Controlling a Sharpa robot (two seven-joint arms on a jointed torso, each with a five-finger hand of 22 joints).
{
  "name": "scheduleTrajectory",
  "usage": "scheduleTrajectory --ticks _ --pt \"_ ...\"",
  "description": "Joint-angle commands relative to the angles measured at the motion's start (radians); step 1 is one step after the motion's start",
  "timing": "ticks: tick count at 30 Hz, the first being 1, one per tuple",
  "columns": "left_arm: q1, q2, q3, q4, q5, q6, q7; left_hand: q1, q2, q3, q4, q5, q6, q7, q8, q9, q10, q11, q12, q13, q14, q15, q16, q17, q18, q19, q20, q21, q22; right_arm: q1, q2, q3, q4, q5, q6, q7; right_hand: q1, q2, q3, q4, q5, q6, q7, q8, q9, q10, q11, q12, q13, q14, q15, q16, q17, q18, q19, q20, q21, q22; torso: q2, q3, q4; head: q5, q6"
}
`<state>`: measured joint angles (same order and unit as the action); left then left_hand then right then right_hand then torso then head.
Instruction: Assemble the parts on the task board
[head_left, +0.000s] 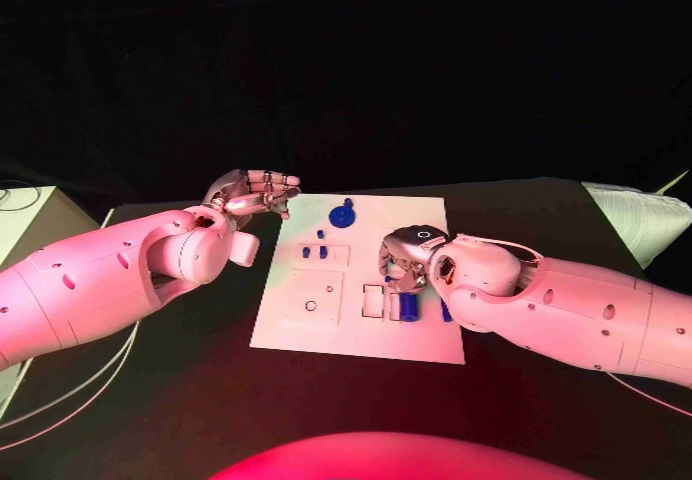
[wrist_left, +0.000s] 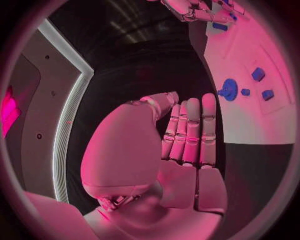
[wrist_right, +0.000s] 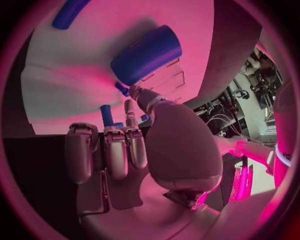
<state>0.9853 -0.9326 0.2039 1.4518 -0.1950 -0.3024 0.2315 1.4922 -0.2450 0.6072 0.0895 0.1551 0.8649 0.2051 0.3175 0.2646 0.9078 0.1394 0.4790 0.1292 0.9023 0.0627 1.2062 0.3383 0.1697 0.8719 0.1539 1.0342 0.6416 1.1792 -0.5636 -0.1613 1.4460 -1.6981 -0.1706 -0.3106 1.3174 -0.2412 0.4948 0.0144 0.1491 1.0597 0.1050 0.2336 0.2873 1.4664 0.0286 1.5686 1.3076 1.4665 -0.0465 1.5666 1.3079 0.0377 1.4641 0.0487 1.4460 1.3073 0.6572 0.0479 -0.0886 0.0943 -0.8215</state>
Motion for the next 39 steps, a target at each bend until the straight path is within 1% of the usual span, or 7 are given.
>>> scheduleTrajectory --ticks 1,8,18,20,26,34,39 --pt "0.000 0.000 0.001 0.002 -0.003 0.007 0.003 -0.002 0.008 0.000 -0.005 0.000 -0.005 -0.001 0.003 0.001 -0.006 0.002 0.007 -0.001 0.006 0.003 -0.004 -0.001 0.016 0.001 0.001 -0.003 -0.001 -0.001 -0.002 0.000 0.001 -0.019 0.015 -0.010 -0.010 0.001 -0.009 0.001 -0.008 -0.004 0.001 -0.005 -0.001 0.104 -0.001 0.002 0.263 0.104 0.002 0.004 0.263 -0.013 0.080 0.006 0.003 0.213 0.000 0.0008 0.0000 0.000 -0.001" --pt "0.000 0.001 0.001 0.002 -0.003 0.007 0.002 -0.002 0.008 0.000 -0.005 0.000 -0.005 -0.001 0.003 0.001 -0.006 0.002 0.007 -0.001 0.006 0.003 -0.004 -0.001 0.016 0.001 0.001 -0.003 -0.001 -0.001 -0.006 0.000 0.003 -0.019 0.023 -0.017 -0.010 0.012 -0.016 0.011 -0.010 0.005 -0.002 0.001 0.001 0.104 -0.003 0.002 0.263 0.104 0.001 0.004 0.262 -0.013 0.081 0.006 0.005 0.214 0.000 0.0005 0.0010 -0.001 -0.004" --pt "0.000 0.001 0.001 0.001 -0.003 0.006 0.002 -0.002 0.008 0.000 -0.005 0.000 -0.005 -0.001 0.003 0.001 -0.006 0.002 0.007 -0.001 0.006 0.003 -0.004 -0.001 0.016 0.001 0.001 -0.003 -0.001 -0.003 -0.014 0.000 0.012 -0.022 0.025 -0.035 -0.021 0.030 -0.027 0.038 0.013 0.026 -0.014 0.015 0.004 0.104 -0.013 0.002 0.263 0.104 -0.006 0.004 0.263 -0.014 0.083 0.001 0.012 0.217 0.000 -0.0010 0.0006 0.000 -0.007" --pt "0.000 0.000 0.001 0.001 -0.003 0.006 0.002 -0.002 0.010 0.000 -0.005 0.000 -0.005 -0.001 0.006 0.001 -0.008 0.002 0.009 -0.002 0.007 0.003 -0.005 -0.002 0.017 0.001 0.001 -0.004 -0.002 -0.004 -0.014 0.000 0.012 -0.023 0.028 -0.040 -0.022 0.032 -0.028 0.042 0.017 0.029 -0.015 0.017 0.005 0.104 -0.015 0.002 0.263 0.104 -0.008 0.004 0.263 -0.015 0.083 0.000 0.014 0.218 0.000 -0.0005 0.0010 0.001 -0.007" --pt "0.000 -0.001 0.001 0.002 -0.003 0.006 0.002 -0.002 0.010 0.000 -0.005 0.000 -0.005 -0.001 0.006 0.001 -0.008 0.002 0.009 -0.002 0.007 0.003 -0.005 -0.002 0.017 0.001 0.001 -0.004 -0.002 -0.005 -0.012 0.000 0.007 -0.024 0.042 -0.050 -0.033 0.030 -0.037 0.055 0.019 0.027 -0.017 0.017 0.004 0.104 -0.017 0.002 0.263 0.104 -0.010 0.004 0.263 -0.015 0.084 -0.002 0.015 0.219 0.000 -0.0012 0.0009 0.001 -0.007" --pt "0.000 0.000 0.001 0.004 -0.003 0.007 0.002 -0.002 0.010 0.000 -0.005 0.000 -0.005 -0.001 0.006 0.001 -0.008 0.002 0.009 -0.002 0.007 0.003 -0.005 -0.002 0.017 0.001 0.001 -0.004 -0.002 -0.006 -0.003 0.000 -0.004 -0.024 0.052 -0.054 -0.038 0.027 -0.042 0.061 0.017 0.025 -0.017 0.017 0.003 0.104 -0.017 0.002 0.263 0.104 -0.010 0.004 0.263 -0.015 0.084 -0.003 0.016 0.219 0.000 0.0000 0.0007 0.001 -0.007" --pt "0.000 0.000 0.001 0.004 -0.003 0.006 0.002 -0.002 0.010 0.000 -0.005 0.000 -0.005 -0.001 0.006 0.001 -0.008 0.002 0.009 -0.002 0.007 0.003 -0.005 -0.002 0.017 0.001 0.001 -0.004 -0.002 -0.007 0.001 0.000 -0.008 -0.024 0.057 -0.054 -0.040 0.023 -0.047 0.065 0.014 0.021 -0.016 0.015 0.002 0.104 -0.016 0.002 0.263 0.104 -0.010 0.004 0.263 -0.015 0.084 -0.003 0.014 0.219 0.000 -0.0003 0.0007 0.001 -0.008"
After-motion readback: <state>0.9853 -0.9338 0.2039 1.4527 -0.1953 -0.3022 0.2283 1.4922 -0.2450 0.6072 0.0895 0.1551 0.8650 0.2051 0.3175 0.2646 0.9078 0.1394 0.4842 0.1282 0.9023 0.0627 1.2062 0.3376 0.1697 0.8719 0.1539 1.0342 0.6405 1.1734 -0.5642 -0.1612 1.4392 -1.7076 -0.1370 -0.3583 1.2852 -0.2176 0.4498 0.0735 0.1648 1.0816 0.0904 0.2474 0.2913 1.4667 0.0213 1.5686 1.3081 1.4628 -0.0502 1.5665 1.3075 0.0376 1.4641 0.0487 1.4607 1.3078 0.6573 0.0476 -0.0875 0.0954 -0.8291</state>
